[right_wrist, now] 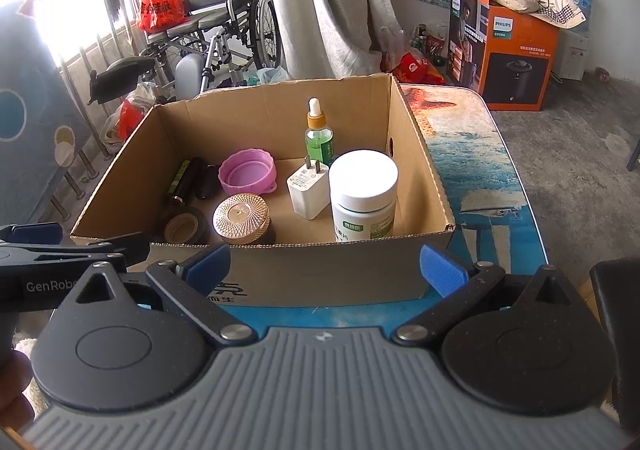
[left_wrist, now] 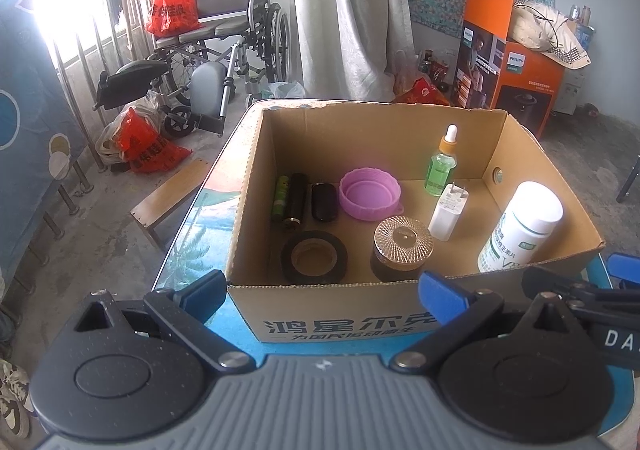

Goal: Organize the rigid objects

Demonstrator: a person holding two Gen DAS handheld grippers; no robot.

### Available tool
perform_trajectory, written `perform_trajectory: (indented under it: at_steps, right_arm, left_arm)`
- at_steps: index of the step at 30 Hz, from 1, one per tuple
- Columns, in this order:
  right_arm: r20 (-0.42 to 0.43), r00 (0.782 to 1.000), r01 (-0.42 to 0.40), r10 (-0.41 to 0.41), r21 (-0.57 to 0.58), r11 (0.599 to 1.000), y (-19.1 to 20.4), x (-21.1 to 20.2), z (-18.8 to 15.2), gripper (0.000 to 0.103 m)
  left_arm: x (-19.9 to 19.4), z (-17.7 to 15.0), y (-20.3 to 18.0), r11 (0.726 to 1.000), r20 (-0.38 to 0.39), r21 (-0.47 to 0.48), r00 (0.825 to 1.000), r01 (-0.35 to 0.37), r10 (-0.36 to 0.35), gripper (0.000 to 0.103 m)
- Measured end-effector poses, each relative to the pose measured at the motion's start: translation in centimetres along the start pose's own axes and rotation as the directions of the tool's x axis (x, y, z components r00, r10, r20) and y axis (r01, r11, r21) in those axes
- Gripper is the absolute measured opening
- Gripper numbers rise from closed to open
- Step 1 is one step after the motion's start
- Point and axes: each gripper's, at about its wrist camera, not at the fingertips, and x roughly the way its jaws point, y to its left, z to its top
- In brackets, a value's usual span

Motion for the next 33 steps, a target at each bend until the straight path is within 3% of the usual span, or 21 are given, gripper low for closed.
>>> perform_trajectory:
  at_steps: [33]
  right_arm:
    - [-0.002, 1.0, 0.006, -0.006, -0.002, 1.0, 0.2, -0.14, 0.02, 0.102]
  left_arm:
    - [-0.17, 0.02, -0.12, 1.0, -0.001, 0.001, 1.0, -0.002, 0.002, 0.103]
